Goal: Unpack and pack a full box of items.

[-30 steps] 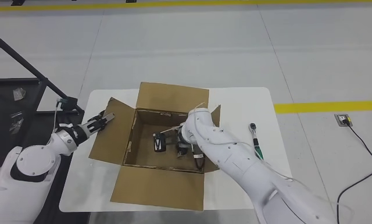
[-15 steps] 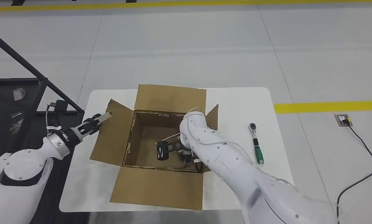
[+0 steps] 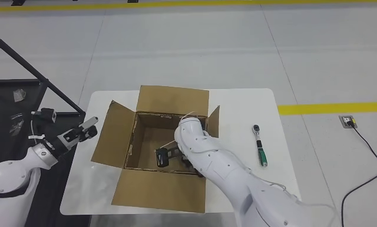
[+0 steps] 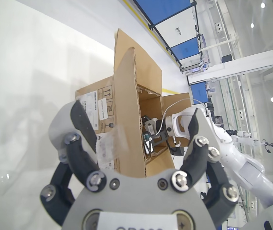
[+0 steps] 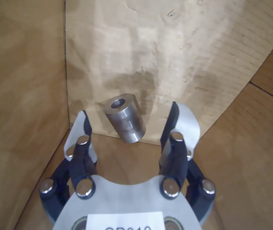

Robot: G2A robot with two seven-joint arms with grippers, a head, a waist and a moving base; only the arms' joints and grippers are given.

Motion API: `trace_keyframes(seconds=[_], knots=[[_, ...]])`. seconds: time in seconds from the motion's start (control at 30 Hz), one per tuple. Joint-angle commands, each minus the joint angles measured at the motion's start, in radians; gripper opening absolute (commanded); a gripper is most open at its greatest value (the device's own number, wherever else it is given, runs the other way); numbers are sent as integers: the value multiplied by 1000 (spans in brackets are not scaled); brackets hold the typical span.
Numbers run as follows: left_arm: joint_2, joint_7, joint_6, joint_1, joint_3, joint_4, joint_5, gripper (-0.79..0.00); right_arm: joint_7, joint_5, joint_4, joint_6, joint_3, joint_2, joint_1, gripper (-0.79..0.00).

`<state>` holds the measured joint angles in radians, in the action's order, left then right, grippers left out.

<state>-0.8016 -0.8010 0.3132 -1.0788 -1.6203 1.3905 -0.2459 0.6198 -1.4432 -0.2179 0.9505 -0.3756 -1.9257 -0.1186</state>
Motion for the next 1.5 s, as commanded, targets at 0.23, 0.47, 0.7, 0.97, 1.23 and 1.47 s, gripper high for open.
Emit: trace_keyframes(seconds=[0.23, 0.47, 0.7, 0.97, 1.23, 1.47], knots=[[-1, -3, 4, -4, -3, -4, -5, 0, 3, 33, 58, -41, -16, -19, 13, -172], [-2, -6, 6, -4, -4, -11, 0, 0, 7, 51, 72, -111, -28, -24, 25, -163], [-3, -8, 2, 0, -1, -14, 6, 0, 3, 70, 83, -128, -41, -21, 31, -163], [-5, -6, -1, 14, 12, -25, 11, 0, -22, 72, 78, -76, -44, -13, 34, -163], [-6, -6, -1, 16, 14, -26, 11, 0, -24, 66, 75, -74, -41, -13, 31, -154], [-6, -6, -1, 16, 14, -26, 11, 0, -24, 66, 75, -74, -41, -13, 31, -206]])
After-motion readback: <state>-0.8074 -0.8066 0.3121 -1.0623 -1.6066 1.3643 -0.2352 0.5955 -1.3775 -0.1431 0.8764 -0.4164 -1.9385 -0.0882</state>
